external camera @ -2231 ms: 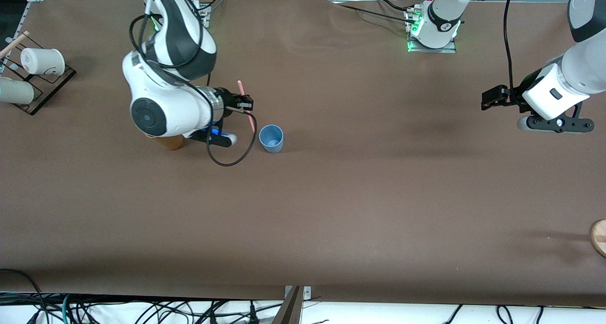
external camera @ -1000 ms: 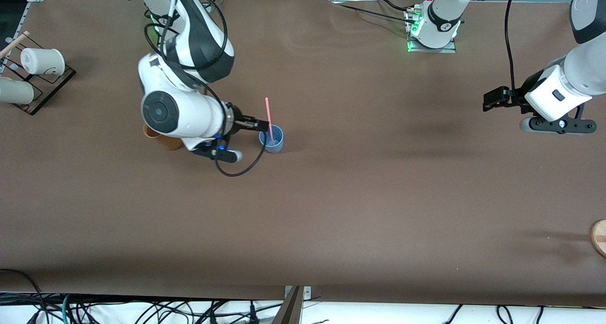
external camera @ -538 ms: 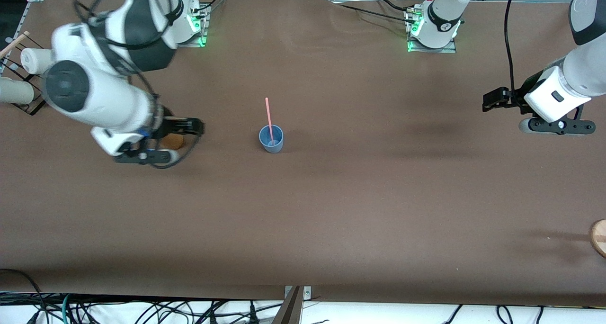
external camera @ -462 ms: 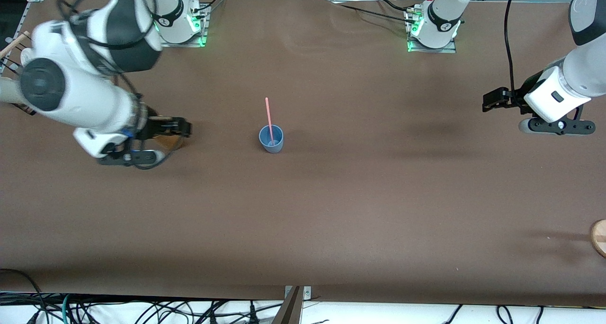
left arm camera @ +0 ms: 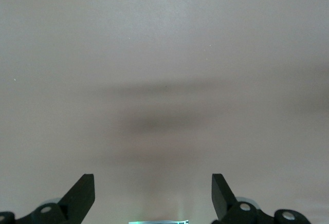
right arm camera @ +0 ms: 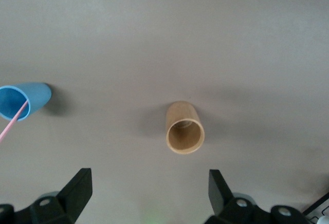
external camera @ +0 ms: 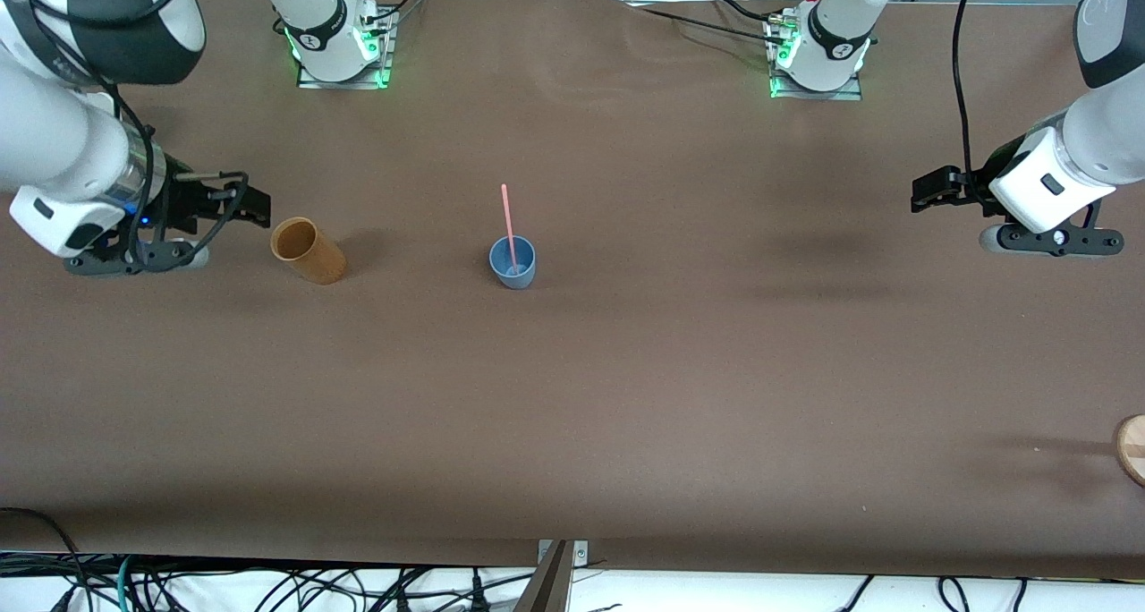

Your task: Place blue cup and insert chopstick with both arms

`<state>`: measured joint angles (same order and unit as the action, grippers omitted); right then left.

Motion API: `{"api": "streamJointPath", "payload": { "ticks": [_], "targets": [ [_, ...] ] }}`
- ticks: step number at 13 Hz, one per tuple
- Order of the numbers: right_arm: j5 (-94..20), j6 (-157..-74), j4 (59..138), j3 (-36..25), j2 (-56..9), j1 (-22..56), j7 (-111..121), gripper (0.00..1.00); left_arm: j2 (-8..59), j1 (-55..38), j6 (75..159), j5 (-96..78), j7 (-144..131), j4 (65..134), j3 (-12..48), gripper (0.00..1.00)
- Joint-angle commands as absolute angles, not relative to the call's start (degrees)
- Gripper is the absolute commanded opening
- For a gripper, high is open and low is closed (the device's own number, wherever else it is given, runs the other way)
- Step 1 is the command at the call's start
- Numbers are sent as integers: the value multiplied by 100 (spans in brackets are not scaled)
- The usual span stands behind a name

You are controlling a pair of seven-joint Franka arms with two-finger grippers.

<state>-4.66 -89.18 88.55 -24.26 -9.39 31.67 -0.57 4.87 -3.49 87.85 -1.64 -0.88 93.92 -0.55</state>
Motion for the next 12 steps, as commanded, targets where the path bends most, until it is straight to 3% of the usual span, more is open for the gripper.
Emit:
{"api": "streamJointPath", "payload": {
  "ticks": [1,3,6,12],
  "targets": [
    [-168,-9560,10174,-2146,146,2990,-18,100,562,-316,8736,-281,-97,9237,-53,100],
    [-35,-9650,10415,-824,351,1616,-114,100,563,-316,8736,-281,-97,9229,-53,100],
    [-70,-9302,10012,795,186,-284,-290,100,563,-325,8736,-272,-97,9220,-53,100],
    [-132,-9290,9360,203,-211,-9,-343,100,563,-325,8745,-272,-97,9220,-53,100]
  ]
}}
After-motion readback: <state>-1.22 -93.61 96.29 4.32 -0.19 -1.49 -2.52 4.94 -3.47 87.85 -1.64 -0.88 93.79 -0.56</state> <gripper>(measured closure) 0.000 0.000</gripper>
